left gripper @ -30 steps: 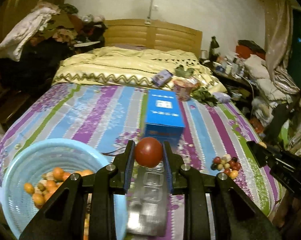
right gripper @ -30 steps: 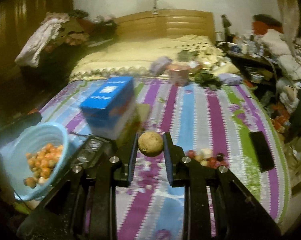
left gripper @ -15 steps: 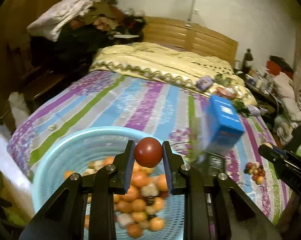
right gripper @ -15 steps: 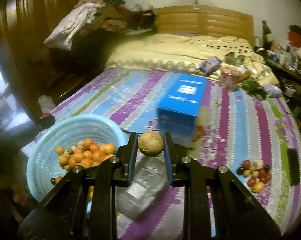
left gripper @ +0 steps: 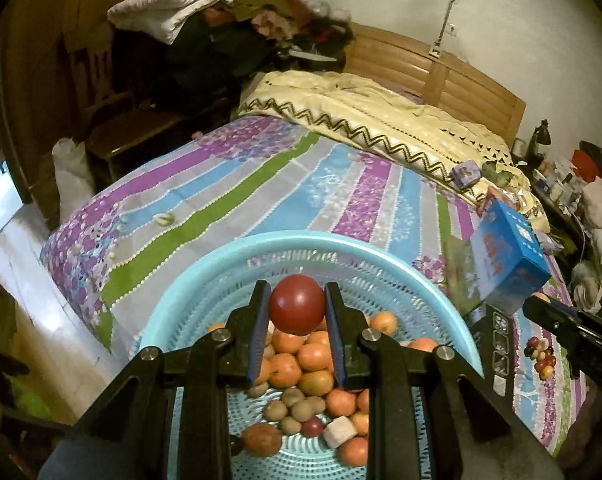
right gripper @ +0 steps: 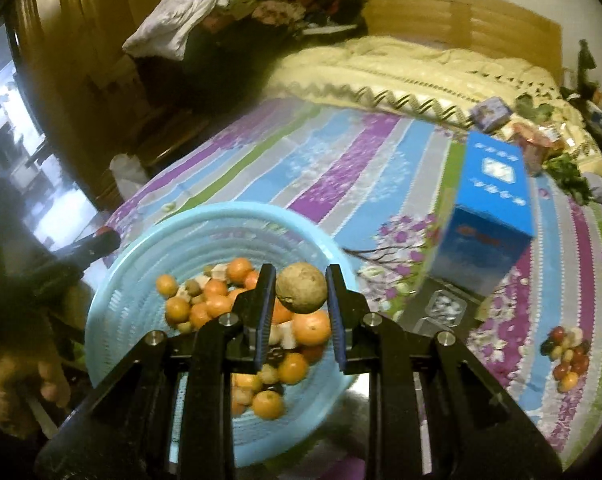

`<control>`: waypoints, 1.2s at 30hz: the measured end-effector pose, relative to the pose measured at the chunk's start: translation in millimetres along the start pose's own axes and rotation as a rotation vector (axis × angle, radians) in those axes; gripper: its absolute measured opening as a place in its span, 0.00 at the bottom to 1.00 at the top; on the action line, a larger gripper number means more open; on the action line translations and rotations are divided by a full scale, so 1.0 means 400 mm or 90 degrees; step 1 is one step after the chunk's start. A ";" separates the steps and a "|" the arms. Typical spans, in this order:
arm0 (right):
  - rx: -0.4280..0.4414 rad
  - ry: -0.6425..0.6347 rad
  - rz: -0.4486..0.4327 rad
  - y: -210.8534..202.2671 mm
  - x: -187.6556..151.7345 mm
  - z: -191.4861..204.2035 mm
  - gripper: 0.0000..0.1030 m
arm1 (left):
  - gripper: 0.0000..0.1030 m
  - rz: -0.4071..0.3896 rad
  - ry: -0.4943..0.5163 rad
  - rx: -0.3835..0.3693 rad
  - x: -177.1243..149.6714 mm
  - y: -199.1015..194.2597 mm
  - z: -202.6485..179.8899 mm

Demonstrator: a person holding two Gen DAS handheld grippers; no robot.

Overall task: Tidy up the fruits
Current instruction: 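Carry the brown fruit and red tomato over the light-blue basket with both tools, then open both tools to drop the fruits into the basket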

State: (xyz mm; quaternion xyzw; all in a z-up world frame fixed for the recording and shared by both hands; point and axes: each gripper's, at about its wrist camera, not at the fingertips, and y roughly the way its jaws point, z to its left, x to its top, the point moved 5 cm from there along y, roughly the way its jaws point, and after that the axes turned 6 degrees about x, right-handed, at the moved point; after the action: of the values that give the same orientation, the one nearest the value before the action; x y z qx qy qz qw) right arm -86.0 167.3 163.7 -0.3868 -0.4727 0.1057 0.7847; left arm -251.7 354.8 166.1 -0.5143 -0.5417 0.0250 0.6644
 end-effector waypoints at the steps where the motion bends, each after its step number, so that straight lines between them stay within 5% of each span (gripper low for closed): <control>1: 0.002 -0.003 0.007 0.010 -0.002 0.010 0.25 | 0.26 0.005 0.000 0.001 -0.002 0.007 0.006; 20: 0.010 -0.001 0.068 0.073 -0.028 0.062 0.25 | 0.26 0.080 0.013 -0.013 -0.071 0.083 0.044; 36: 0.012 -0.001 0.072 0.088 -0.033 0.064 0.25 | 0.26 0.085 0.014 -0.013 -0.073 0.096 0.046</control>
State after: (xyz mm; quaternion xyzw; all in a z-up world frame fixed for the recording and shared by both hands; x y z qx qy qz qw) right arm -107.2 197.3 136.7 -0.4052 -0.4498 0.1552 0.7806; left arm -257.2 367.5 116.4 -0.5562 -0.4991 0.0583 0.6619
